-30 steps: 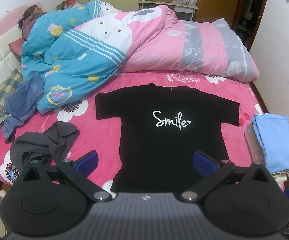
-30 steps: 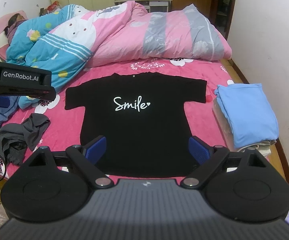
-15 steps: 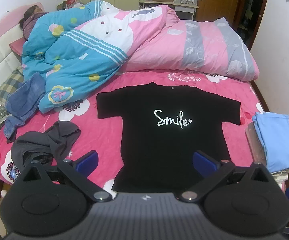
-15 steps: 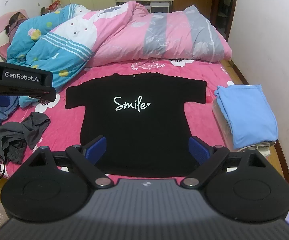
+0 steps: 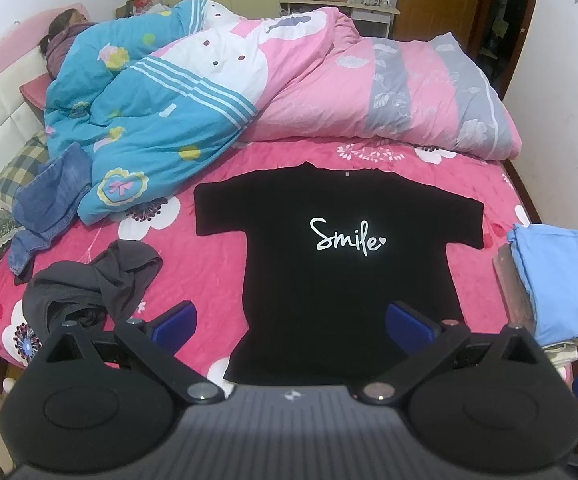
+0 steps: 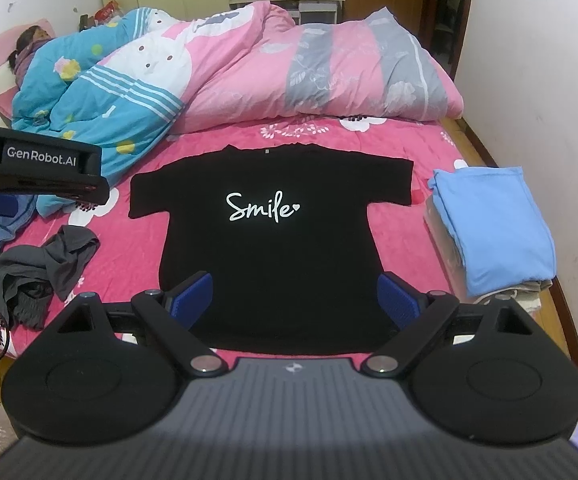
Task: Fold clothes
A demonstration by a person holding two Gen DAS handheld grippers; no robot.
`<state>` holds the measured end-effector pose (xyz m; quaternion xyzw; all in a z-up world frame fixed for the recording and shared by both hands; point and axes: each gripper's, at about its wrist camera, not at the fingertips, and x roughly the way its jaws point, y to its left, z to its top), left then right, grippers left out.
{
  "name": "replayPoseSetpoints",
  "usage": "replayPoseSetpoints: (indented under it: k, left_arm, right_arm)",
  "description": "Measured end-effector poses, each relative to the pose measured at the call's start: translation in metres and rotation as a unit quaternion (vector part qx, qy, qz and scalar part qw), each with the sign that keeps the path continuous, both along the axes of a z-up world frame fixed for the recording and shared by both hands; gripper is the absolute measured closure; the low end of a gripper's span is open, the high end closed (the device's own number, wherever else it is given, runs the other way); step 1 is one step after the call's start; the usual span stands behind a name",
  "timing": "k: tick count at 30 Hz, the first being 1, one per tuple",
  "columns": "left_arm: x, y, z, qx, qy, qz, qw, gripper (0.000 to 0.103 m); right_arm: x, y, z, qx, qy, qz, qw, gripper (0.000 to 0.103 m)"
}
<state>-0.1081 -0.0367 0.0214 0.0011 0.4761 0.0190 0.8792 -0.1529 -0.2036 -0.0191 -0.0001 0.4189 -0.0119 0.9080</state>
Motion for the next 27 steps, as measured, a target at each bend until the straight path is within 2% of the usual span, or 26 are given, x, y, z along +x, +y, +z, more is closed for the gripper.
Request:
replayPoseSetpoints:
  k: [27]
  left_arm:
    - [0.01,0.007,-0.012,0.007,0.012,-0.003,0.9999,0.001]
  right_arm:
    - [0.006,0.002,-0.004,0.002,0.013,-0.002,1.0,0.013]
